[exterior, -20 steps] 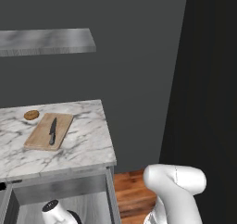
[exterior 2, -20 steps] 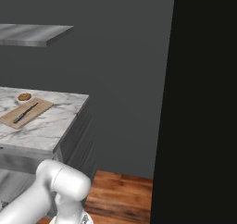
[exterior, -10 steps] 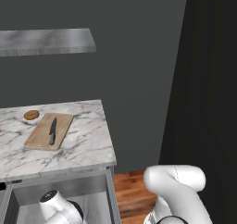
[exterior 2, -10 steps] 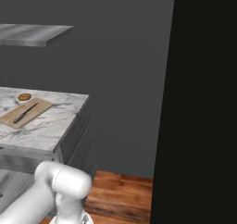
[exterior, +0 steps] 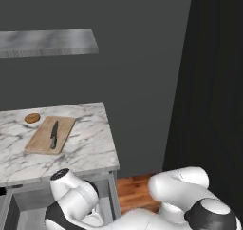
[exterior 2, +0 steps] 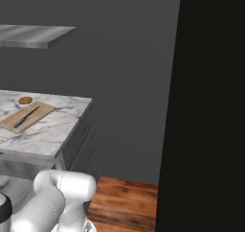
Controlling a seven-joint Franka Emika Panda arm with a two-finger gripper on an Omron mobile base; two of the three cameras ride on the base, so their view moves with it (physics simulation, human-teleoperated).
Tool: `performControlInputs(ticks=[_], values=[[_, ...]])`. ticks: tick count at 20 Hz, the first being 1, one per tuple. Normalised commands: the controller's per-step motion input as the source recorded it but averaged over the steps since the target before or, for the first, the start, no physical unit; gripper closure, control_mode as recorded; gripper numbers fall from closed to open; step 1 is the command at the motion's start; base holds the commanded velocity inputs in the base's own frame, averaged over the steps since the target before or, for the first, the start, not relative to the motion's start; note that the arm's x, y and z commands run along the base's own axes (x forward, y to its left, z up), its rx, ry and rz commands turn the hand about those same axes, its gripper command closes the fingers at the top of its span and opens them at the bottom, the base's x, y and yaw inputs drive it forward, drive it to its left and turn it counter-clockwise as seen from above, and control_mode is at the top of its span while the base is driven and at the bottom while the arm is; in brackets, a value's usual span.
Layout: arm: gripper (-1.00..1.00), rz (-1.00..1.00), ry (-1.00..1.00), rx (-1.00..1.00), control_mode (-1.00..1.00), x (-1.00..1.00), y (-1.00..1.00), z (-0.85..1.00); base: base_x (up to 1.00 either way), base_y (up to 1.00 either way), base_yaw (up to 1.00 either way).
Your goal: Open the drawer on the left and place the cutting tools on the cutting board.
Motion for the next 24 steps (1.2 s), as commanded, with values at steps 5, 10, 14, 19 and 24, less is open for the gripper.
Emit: performControlInputs(ticks=[5, 10, 14, 19, 24], values=[[1.00, 0.02, 0.00, 0.08, -1.00, 0.92, -0.43, 1.00, 0.00, 0.00, 0.00], [1.00, 0.01, 0.00, 0.05, -1.00, 1.00, -0.18, 1.00, 0.00, 0.00, 0.00], [1.00, 0.00, 0.00, 0.02, -1.00, 1.00, -0.08, 0.93, 0.00, 0.00, 0.00], [1.00, 0.00, 0.00, 0.00, -1.00, 1.00, -0.01, 0.60, 0.00, 0.00, 0.00], [1.00, 0.00, -0.02, 0.00, -1.00, 1.00, 0.00, 0.22, 0.00, 0.00, 0.00]])
